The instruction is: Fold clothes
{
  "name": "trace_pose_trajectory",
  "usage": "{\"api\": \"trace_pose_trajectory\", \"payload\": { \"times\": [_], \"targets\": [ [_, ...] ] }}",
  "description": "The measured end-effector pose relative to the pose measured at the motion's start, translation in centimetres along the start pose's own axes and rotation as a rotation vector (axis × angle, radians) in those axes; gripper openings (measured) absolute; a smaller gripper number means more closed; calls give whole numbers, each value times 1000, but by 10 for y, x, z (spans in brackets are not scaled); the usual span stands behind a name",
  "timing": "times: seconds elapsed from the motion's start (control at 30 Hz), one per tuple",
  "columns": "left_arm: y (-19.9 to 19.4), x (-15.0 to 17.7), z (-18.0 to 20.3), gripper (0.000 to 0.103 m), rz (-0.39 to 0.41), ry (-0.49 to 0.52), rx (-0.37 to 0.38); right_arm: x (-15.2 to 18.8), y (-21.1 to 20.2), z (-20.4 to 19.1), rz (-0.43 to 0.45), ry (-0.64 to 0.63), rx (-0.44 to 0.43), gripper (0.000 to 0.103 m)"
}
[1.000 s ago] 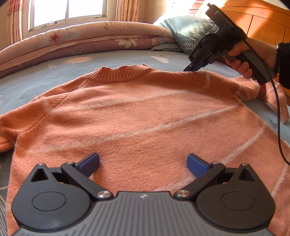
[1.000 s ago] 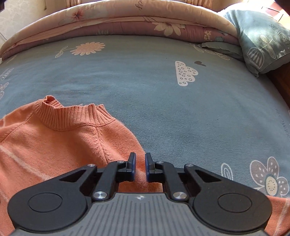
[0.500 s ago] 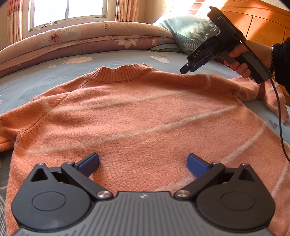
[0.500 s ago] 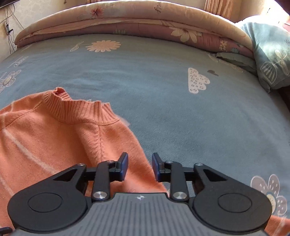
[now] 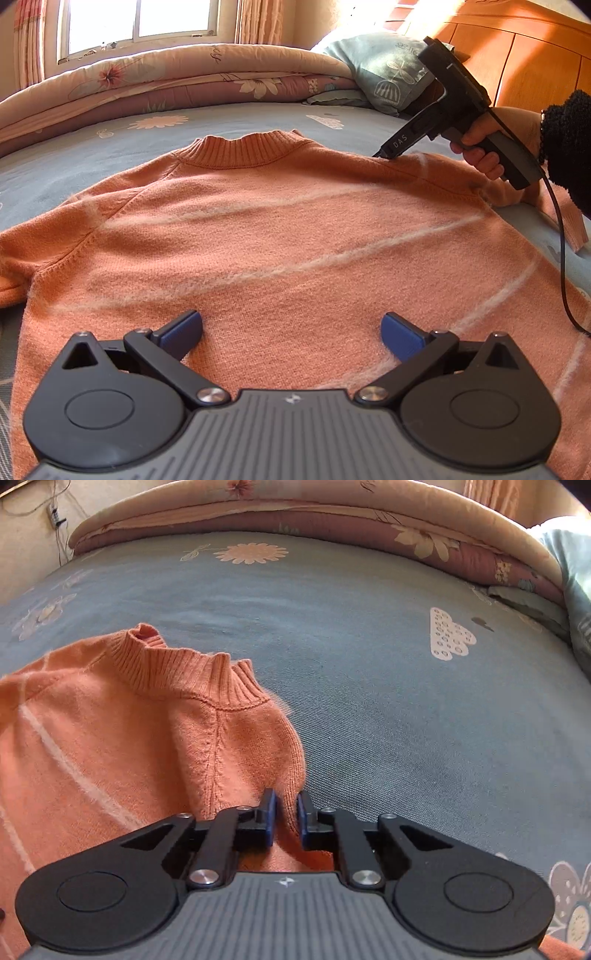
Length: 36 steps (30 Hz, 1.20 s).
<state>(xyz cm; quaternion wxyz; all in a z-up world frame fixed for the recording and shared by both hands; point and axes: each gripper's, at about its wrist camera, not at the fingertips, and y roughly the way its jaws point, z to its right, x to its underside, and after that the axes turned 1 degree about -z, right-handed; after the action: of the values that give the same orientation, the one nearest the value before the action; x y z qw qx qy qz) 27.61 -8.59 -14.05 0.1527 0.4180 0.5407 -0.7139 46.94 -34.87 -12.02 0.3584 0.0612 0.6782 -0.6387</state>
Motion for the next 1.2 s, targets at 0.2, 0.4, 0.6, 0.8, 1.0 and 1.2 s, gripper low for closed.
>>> {"api": "trace_pose_trajectory", "payload": {
  "times": [0.2, 0.4, 0.6, 0.8, 1.0, 1.2],
  "targets": [
    [0, 0, -1, 102, 0, 1, 2, -27, 2, -1, 55, -21, 246, 5],
    [1, 0, -2, 102, 0, 1, 4, -39, 32, 6, 12, -19, 272, 5],
    [1, 0, -2, 102, 1, 0, 5, -32, 19, 24, 54, 93, 225, 16],
    [0, 0, -2, 102, 1, 2, 4, -10, -25, 58, 74, 142, 233, 31],
    [0, 0, -2, 102, 1, 3, 2, 29, -36, 88, 2, 181, 229, 39],
    [1, 0, -2, 102, 1, 3, 2, 51, -19, 97, -42, 191, 188, 51]
  ]
}}
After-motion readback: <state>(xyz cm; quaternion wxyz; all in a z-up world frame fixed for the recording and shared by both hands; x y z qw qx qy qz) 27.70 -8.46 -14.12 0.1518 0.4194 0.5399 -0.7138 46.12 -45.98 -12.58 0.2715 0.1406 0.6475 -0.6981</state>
